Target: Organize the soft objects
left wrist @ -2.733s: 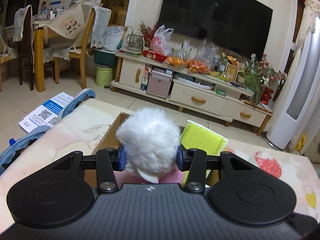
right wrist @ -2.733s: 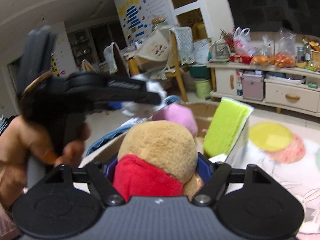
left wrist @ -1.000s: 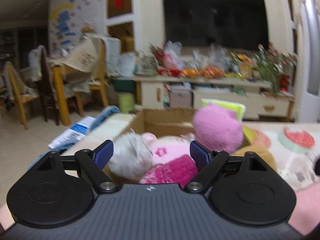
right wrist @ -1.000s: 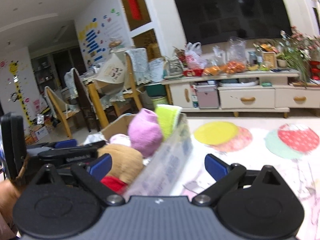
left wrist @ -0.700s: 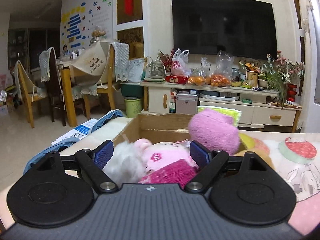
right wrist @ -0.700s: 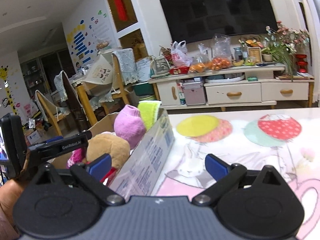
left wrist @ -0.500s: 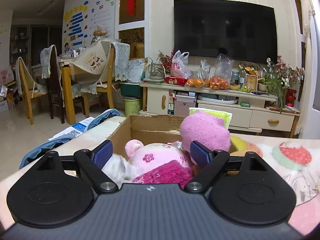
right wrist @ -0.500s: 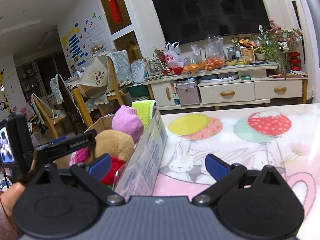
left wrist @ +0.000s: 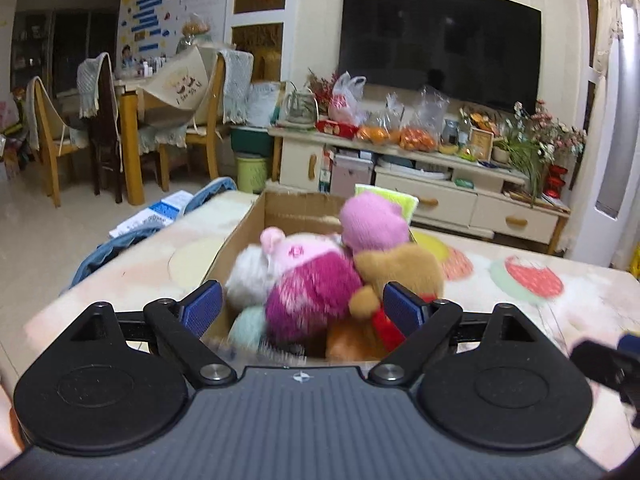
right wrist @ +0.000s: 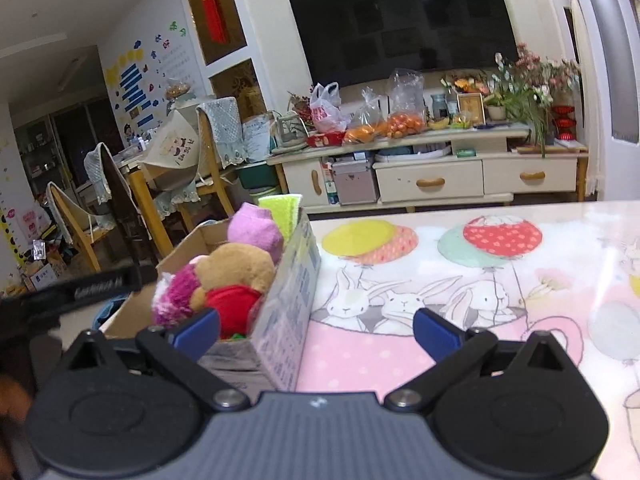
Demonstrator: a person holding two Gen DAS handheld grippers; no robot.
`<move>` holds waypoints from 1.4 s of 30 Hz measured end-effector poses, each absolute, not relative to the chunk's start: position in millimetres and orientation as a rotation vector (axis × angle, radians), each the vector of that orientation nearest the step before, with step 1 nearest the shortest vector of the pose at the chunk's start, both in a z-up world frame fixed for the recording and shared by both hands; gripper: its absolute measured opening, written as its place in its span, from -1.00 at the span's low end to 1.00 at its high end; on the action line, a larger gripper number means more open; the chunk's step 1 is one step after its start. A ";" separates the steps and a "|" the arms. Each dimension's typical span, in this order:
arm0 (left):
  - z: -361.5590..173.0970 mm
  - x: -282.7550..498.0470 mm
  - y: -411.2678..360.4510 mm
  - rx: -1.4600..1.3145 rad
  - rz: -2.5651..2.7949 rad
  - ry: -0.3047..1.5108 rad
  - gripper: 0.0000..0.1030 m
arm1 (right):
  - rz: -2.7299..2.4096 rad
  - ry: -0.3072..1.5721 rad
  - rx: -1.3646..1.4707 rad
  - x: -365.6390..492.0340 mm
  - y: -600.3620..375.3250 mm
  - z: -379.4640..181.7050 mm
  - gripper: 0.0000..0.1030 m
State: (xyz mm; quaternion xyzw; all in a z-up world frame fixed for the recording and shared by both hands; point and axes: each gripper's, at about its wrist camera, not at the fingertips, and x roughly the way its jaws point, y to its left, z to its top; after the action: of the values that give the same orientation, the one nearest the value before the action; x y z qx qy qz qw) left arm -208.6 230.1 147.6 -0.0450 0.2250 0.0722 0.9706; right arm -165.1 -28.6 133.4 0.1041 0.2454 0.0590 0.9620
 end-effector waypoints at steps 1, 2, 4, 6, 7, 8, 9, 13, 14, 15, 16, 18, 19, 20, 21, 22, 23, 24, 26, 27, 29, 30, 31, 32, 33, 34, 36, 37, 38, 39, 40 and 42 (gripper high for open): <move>149.1 -215.7 230.3 -0.090 0.142 0.460 1.00 | 0.118 0.491 0.202 -169.7 -26.1 136.0 0.98; 151.5 -220.8 231.8 -0.085 0.142 0.465 1.00 | 0.118 0.487 0.195 -173.3 -23.9 138.4 0.98; 153.9 -232.9 230.5 -0.076 0.141 0.475 1.00 | 0.115 0.477 0.181 -180.8 -18.8 142.6 0.98; 156.8 -244.2 228.8 -0.063 0.146 0.468 1.00 | 0.106 0.474 0.168 -186.4 -13.0 147.2 0.98; 158.4 -249.6 227.6 -0.058 0.146 0.463 1.00 | 0.104 0.472 0.164 -188.5 -10.7 149.2 0.98; 160.5 -253.7 227.6 -0.054 0.145 0.462 1.00 | 0.104 0.467 0.159 -191.1 -8.7 151.2 0.98; 160.4 -257.5 226.0 -0.055 0.143 0.463 1.00 | 0.104 0.460 0.153 -193.6 -7.1 153.2 0.98; 166.3 -272.4 225.1 -0.048 0.138 0.446 1.00 | 0.107 0.440 0.131 -203.7 1.2 160.3 0.98; 167.9 -274.8 224.8 -0.042 0.138 0.440 1.00 | 0.108 0.432 0.126 -206.0 2.5 162.3 0.98; 168.2 -279.5 224.5 -0.039 0.136 0.437 1.00 | 0.108 0.424 0.121 -208.7 4.2 164.6 0.98; 169.2 -281.1 224.7 -0.037 0.133 0.435 1.00 | 0.105 0.417 0.117 -210.6 5.3 166.6 0.98; 170.1 -283.9 224.8 -0.033 0.136 0.431 1.00 | 0.101 0.404 0.108 -214.2 7.5 170.2 0.98; 170.1 -284.2 225.1 -0.034 0.138 0.427 1.00 | 0.098 0.397 0.100 -216.2 9.0 172.0 0.98; 169.8 -284.3 225.8 -0.037 0.139 0.424 1.00 | 0.095 0.391 0.091 -218.3 9.9 173.3 0.98; 168.9 -284.1 225.4 -0.040 0.140 0.423 1.00 | 0.093 0.388 0.084 -219.3 11.4 174.4 0.98; 168.8 -284.3 225.9 -0.041 0.140 0.423 1.00 | 0.091 0.386 0.078 -220.3 12.4 175.2 0.98; 169.2 -285.0 225.7 -0.041 0.140 0.422 1.00 | 0.090 0.384 0.074 -222.7 14.1 175.4 0.98; 169.1 -284.8 225.7 -0.041 0.140 0.422 1.00 | 0.089 0.384 0.072 -223.8 15.7 175.9 0.98; 167.7 -284.3 224.3 -0.043 0.145 0.419 1.00 | 0.090 0.387 0.069 -224.3 18.1 175.6 0.98; 167.7 -286.0 223.7 -0.042 0.144 0.417 1.00 | 0.090 0.386 0.069 -225.0 18.6 175.6 0.98; 167.2 -286.6 222.5 -0.040 0.146 0.421 1.00 | 0.090 0.383 0.066 -225.5 20.6 175.8 0.98; 167.1 -287.3 221.7 -0.042 0.147 0.424 1.00 | 0.092 0.383 0.062 -225.6 21.6 175.8 0.98; 167.2 -287.6 220.9 -0.046 0.146 0.425 1.00 | 0.093 0.384 0.058 -225.2 22.4 175.6 0.98; 167.2 -287.8 220.6 -0.050 0.142 0.426 1.00 | 0.092 0.385 0.057 -225.7 22.9 175.5 0.98; 167.3 -288.5 220.0 -0.054 0.140 0.425 1.00 | 0.092 0.385 0.057 -226.2 23.9 175.2 0.98; 167.2 -288.9 219.6 -0.056 0.140 0.425 1.00 | 0.094 0.386 0.056 -226.7 24.8 175.0 0.98; 166.8 -289.4 218.3 -0.057 0.139 0.428 1.00 | 0.093 0.386 0.052 -226.2 25.7 174.4 0.98; 166.8 -289.4 218.0 -0.058 0.139 0.430 1.00 | 0.093 0.388 0.051 -226.6 26.4 173.9 0.98; 166.4 -289.5 217.0 -0.060 0.139 0.431 1.00 | 0.095 0.390 0.052 -226.2 25.7 173.3 0.98; 166.1 -289.7 216.1 -0.061 0.139 0.434 1.00 | 0.095 0.392 0.052 -225.7 25.8 172.7 0.98; 165.6 -289.3 215.8 -0.062 0.137 0.437 1.00 | 0.093 0.393 0.051 -225.5 26.0 172.0 0.98; 165.1 -290.4 214.5 -0.070 0.130 0.441 1.00 | 0.093 0.397 0.049 -226.2 26.3 170.8 0.98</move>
State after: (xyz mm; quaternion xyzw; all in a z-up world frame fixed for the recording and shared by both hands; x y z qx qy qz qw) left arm -290.4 214.5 165.1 -0.0345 0.2186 0.0643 0.9731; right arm -226.2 26.3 170.8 0.0244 0.1970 0.0461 0.9790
